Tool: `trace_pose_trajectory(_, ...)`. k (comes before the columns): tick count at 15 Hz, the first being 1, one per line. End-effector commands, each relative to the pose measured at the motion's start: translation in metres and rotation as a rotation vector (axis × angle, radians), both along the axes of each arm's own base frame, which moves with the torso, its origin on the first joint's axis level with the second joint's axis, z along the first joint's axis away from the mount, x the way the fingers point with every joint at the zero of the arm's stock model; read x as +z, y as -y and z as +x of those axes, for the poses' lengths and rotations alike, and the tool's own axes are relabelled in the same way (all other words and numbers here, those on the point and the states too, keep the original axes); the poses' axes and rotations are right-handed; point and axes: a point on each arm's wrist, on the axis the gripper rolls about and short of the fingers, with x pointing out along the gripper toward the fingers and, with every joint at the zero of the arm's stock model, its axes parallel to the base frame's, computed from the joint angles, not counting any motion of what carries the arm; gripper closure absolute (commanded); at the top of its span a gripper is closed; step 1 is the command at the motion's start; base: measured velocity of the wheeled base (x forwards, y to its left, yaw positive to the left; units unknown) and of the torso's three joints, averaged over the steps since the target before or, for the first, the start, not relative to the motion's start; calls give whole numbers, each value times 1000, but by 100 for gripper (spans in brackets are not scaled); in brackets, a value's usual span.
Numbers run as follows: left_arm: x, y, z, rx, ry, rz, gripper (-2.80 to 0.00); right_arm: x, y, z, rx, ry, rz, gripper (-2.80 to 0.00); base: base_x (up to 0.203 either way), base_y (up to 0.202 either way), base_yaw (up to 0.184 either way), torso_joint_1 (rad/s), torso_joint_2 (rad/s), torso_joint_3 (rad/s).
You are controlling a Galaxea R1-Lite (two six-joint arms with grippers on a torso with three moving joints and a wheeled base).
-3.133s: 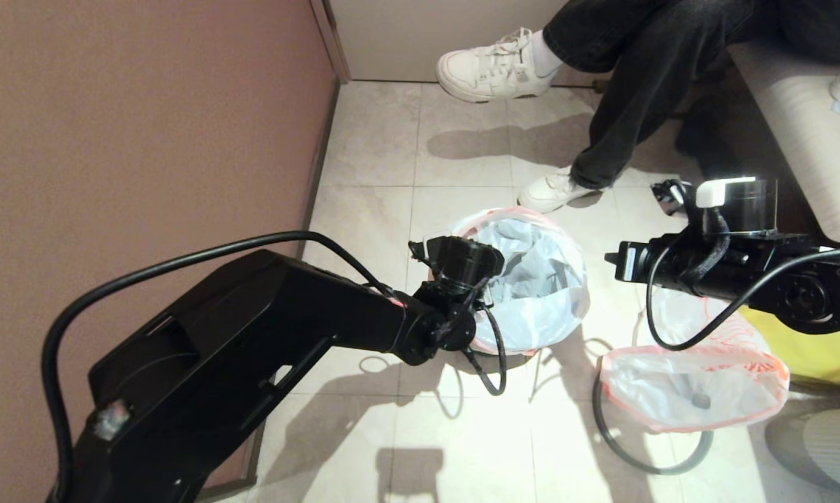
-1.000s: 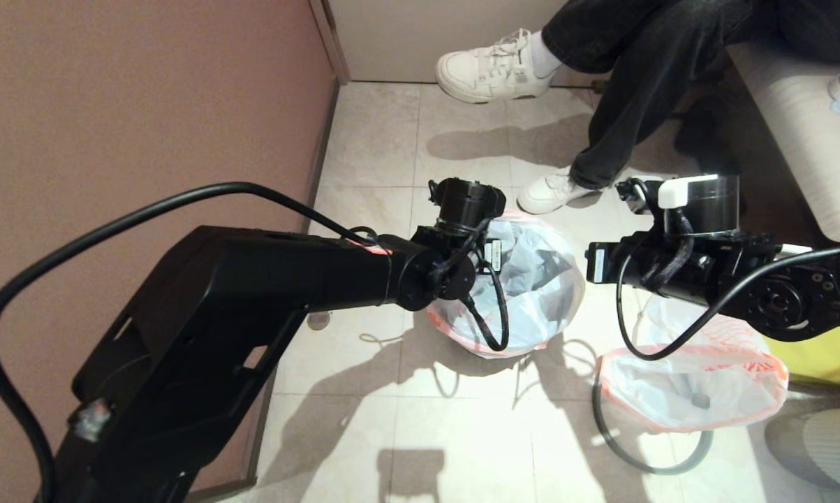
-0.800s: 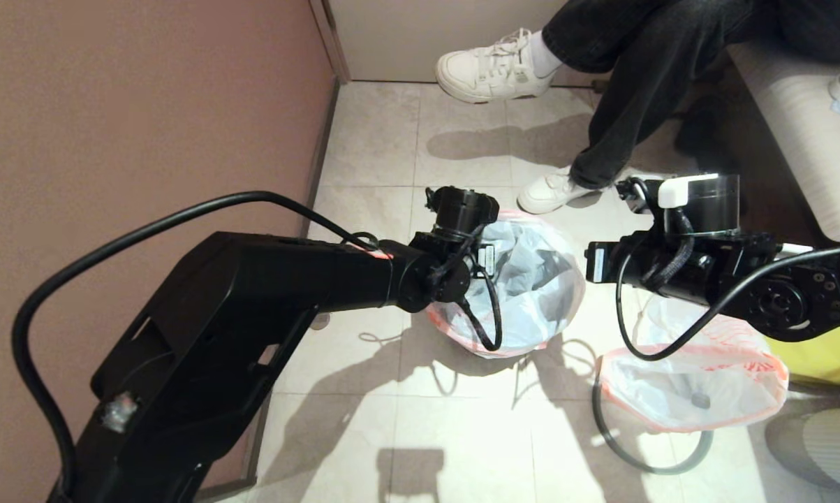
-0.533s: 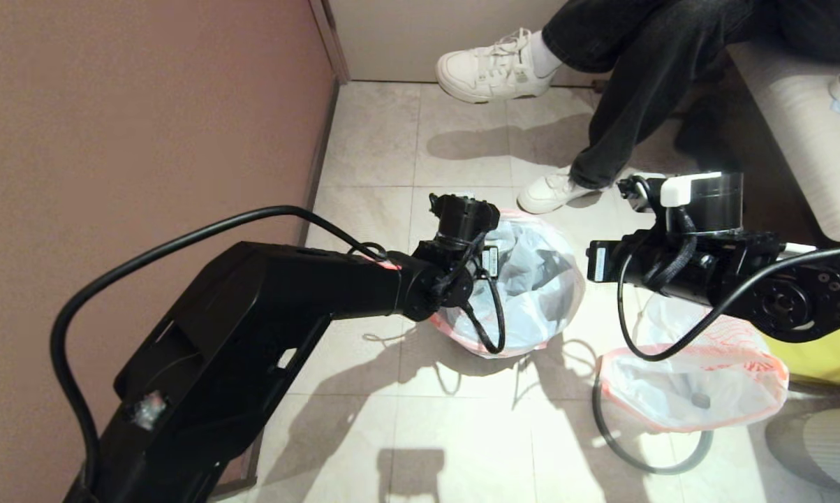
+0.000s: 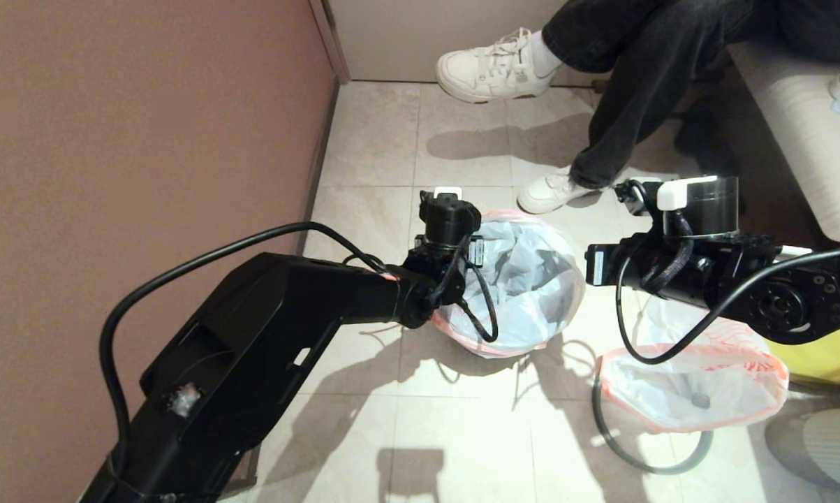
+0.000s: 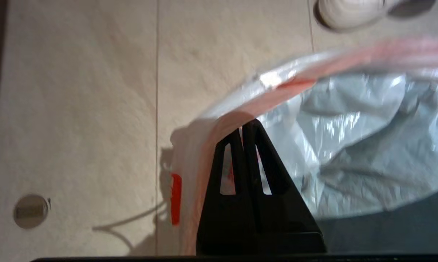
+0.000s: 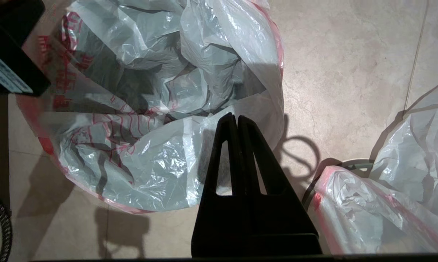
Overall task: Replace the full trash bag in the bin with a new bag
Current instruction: Put the new garbage bag on the trash can
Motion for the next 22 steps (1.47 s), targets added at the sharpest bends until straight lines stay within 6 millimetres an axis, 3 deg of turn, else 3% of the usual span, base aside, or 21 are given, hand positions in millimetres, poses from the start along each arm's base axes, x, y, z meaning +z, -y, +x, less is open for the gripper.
trace_pose_trajectory(1,-1,2,3,16,66,-16,0,1,-2,-1,5,3,0,0,0,0,0,0,0,0)
trace_pose_trajectory(6,-21,-1,13,26,59,25,0,1,-4,-4,13,3,-2,0,0,0,0,0,0,0)
trace_pose_trajectory(12,-61,-8,28,70,23,127,0,0,-4,-4,16,1,-12,0,0,0,0,0,0,0)
trace_pose_trajectory(16,-67,-20,40,96,89,66,0,0,-4,-5,22,28,-22,0,0,0,0,0,0,0)
trace_pose_trajectory(22,-88,-20,44,44,60,61,0,1,-3,-6,21,31,-21,0,0,0,0,0,0,0)
